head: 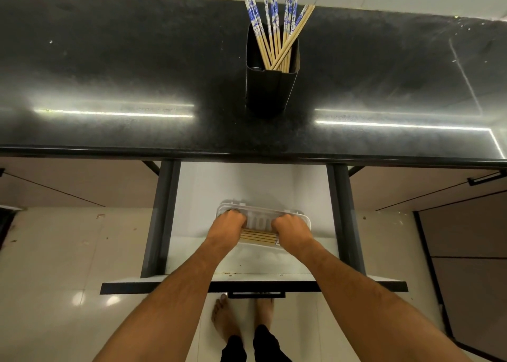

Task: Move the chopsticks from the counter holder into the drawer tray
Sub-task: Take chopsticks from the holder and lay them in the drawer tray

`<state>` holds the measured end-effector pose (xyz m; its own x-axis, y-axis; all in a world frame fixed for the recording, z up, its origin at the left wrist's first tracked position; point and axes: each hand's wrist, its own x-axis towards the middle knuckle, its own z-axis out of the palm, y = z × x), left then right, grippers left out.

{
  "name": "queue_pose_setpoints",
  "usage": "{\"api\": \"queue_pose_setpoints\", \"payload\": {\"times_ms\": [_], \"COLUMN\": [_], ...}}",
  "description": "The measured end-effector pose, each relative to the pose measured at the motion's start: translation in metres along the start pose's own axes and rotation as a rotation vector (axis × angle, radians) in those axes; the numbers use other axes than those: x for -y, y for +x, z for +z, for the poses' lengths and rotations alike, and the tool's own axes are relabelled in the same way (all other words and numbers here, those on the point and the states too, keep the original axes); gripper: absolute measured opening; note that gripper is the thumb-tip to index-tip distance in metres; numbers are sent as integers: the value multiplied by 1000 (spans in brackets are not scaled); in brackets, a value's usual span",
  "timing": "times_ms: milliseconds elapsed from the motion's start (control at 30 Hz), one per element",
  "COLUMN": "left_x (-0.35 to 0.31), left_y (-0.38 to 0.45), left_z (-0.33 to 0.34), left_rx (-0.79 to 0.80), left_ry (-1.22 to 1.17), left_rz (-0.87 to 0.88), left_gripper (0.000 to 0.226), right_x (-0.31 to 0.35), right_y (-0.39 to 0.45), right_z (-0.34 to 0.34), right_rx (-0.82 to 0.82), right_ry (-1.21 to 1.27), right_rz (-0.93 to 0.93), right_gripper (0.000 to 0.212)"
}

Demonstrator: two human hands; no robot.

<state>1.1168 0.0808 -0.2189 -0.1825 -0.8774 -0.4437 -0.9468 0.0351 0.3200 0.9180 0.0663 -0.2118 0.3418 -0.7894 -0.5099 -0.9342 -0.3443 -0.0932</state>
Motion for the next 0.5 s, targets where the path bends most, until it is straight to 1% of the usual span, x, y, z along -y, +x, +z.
{"api": "queue_pose_setpoints", "payload": {"times_ms": [67, 133, 200, 233, 267, 333, 400, 433, 500], "left_x": [1, 0, 0, 0, 1, 3, 5, 4, 4], "left_y": [-1, -5, -9, -12, -15, -21, -24, -26, -27], "left_z": [-1, -2, -3, -4, -4, -5, -7, -8, -8], "left_rx": [-20, -86, -226, -319, -408, -561, -662, -678, -655], "left_ry": [-35, -70, -133, -160, -177, -223, -326, -397, -561], "left_rz": [5, 28, 78, 117, 148, 165, 97, 23, -185], "left_gripper": [26, 26, 20, 16, 13, 14, 19, 23, 30], "right_x": [-1, -3, -5, -8, -10, -16, -24, -28, -34], "right_y": [-1, -3, -7, -10, -14, -22, -29, -31, -34], "right_z": [-1, -3, -6, -8, -9, -8, -7, -7, -7], "right_rx": [-3, -37, -119, -174, -242, -420, -570, -608, -591], "right_ry": [6, 13, 71, 123, 177, 292, 441, 517, 660], "right_rz": [-6, -10, -17, -29, -43, -44, 57, 138, 329], "right_gripper": [22, 26, 27, 23, 17, 8, 9, 12, 25]}}
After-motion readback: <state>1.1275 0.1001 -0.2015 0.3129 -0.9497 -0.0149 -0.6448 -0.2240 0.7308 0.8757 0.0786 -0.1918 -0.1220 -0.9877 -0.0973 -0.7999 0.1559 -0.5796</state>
